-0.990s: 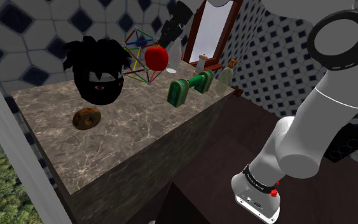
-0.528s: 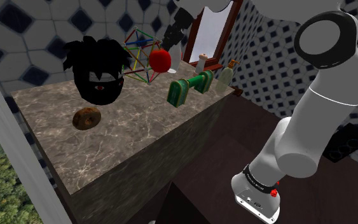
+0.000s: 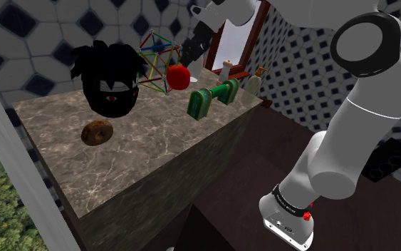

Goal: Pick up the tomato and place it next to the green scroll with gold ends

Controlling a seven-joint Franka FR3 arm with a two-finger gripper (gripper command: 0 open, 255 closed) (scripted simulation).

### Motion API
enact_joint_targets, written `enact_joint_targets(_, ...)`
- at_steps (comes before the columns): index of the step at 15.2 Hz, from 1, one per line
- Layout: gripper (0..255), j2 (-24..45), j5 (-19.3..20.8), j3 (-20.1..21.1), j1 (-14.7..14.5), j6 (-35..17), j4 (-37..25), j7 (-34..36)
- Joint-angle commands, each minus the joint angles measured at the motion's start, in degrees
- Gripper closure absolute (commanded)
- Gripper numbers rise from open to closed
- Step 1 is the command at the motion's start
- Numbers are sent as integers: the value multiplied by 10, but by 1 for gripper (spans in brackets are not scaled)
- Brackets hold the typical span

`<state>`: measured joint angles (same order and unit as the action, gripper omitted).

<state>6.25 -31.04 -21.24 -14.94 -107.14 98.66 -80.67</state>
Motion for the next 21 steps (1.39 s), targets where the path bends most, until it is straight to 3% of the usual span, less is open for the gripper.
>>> enact_joint_targets(1,255,2,-3,1,-1,-14,13,-7)
enact_joint_targets(21,255,43,-52,9,-2,-130,111,-85)
